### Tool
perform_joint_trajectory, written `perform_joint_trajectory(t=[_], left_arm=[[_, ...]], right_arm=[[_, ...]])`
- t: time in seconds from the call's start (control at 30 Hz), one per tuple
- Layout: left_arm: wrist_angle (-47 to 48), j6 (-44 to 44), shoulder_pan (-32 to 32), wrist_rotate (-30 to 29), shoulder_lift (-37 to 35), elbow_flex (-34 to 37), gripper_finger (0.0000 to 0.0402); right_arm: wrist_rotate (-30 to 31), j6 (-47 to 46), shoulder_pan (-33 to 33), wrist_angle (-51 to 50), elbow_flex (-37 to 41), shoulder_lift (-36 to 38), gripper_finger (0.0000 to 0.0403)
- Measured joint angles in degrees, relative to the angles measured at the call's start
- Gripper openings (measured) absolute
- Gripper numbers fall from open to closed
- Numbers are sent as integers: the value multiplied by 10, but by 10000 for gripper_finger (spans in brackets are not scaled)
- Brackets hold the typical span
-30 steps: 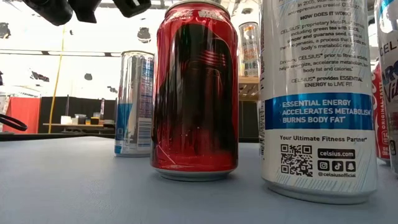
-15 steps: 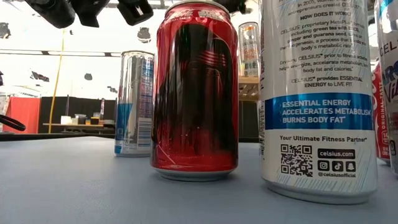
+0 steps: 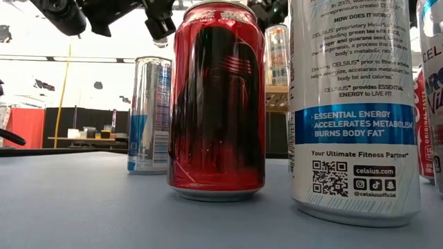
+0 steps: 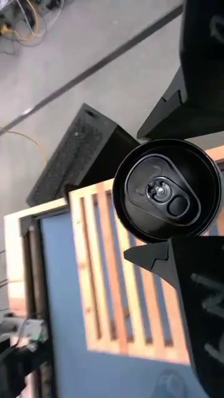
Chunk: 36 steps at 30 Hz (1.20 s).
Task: Place canned beverage on shelf
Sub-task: Put the left white-blue soda can on the shelf
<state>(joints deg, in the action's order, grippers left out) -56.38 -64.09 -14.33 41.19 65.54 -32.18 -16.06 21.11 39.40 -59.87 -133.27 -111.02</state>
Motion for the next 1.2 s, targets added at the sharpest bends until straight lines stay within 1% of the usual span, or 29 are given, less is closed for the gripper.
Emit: perform_joint_trajectory(t=[0.1,0.27,0.5,0.73,0.93,1.2], left_arm=[[0,5,-13,-15,0,0,293],[0,6,-30,-27,0,0,293],[0,6,-46,-29,0,0,293],[0,7,-53,-29,0,0,293],[0,7,-53,-26,0,0,293],[0,7,-53,-26,0,0,293]], right_arm=[[-22,14,18,-3,1,-14,138],[-30,33,37,0,1,-19,138],[-36,19,54,-6,1,-18,138],[-36,27,48,-15,1,-18,138],[-35,14,48,-16,1,-18,138],[-19,12,49,-28,1,-18,138]])
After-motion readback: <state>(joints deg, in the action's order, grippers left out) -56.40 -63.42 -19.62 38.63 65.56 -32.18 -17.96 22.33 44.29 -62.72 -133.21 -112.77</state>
